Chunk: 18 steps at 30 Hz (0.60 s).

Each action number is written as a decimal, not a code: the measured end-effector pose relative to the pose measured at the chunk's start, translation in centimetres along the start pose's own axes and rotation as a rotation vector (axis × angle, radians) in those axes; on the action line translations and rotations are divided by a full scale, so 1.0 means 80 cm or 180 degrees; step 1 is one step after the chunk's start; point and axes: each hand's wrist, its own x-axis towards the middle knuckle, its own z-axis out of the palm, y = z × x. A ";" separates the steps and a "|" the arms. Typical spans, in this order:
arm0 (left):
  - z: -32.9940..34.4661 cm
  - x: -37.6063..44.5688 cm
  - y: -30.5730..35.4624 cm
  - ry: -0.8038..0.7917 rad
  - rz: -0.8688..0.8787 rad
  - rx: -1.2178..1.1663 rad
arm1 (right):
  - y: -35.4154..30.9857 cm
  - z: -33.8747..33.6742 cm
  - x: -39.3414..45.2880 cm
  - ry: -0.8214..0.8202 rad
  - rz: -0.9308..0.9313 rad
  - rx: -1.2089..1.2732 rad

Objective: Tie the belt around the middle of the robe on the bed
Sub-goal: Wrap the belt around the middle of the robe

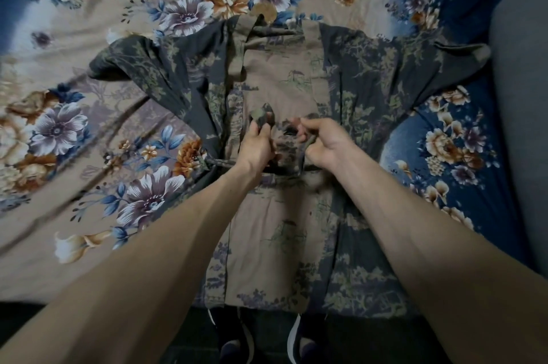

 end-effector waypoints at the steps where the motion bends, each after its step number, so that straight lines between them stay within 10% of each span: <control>1: 0.000 0.003 -0.001 0.0050 -0.0086 -0.0102 | 0.002 -0.003 -0.003 -0.0170 -0.0046 0.0039; 8: -0.001 0.002 -0.001 -0.0243 -0.0371 -0.0739 | 0.026 -0.020 0.013 0.0414 -0.0832 -0.2583; 13: -0.009 0.011 -0.019 -0.0259 0.0065 -0.0148 | 0.029 -0.025 0.026 0.0116 -0.0475 -0.2261; 18: -0.033 0.039 -0.031 0.0141 -0.0026 -0.0288 | 0.014 -0.069 0.031 0.0644 -0.1394 -0.3359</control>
